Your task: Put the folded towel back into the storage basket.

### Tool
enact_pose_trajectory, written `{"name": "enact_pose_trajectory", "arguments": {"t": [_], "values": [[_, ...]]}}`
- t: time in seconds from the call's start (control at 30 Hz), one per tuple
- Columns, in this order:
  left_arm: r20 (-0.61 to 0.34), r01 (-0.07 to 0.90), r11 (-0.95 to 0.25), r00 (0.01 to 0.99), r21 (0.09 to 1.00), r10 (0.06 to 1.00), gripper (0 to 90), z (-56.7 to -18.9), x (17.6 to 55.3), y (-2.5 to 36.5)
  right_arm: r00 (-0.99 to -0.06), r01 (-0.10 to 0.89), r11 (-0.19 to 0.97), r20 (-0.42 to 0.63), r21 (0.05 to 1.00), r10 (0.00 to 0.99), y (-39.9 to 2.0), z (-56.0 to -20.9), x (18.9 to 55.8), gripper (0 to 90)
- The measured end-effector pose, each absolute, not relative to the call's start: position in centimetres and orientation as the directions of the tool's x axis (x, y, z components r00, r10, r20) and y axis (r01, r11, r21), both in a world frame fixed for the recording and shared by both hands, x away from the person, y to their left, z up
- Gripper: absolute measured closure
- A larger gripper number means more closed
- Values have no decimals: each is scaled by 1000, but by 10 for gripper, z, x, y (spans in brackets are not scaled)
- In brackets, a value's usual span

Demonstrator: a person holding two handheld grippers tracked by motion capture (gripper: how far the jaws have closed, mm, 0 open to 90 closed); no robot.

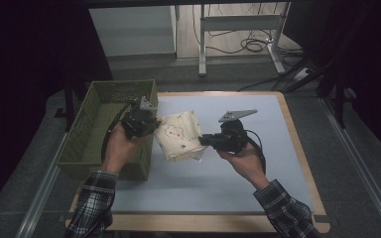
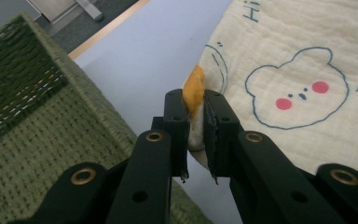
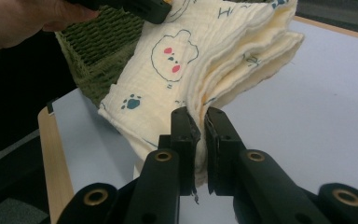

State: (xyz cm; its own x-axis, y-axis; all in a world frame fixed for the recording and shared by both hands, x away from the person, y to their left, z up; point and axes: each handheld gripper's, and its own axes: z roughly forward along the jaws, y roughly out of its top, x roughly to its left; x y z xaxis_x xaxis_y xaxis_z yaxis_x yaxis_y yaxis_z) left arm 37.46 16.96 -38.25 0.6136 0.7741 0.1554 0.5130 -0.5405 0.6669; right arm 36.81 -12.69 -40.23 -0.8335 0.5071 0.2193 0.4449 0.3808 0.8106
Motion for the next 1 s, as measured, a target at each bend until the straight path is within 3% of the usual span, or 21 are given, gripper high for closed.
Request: {"name": "enact_pose_trajectory", "arguments": {"t": [0.4, 1.0], "values": [[167, 533, -510, 562, 675, 810, 810, -368, 371, 203, -852, 419, 392, 205, 819, 482, -96, -386, 372, 826], [176, 600, -442, 450, 667, 875, 811, -368, 362, 267, -880, 398, 408, 215, 822, 424, -13, -387, 377, 826]]}}
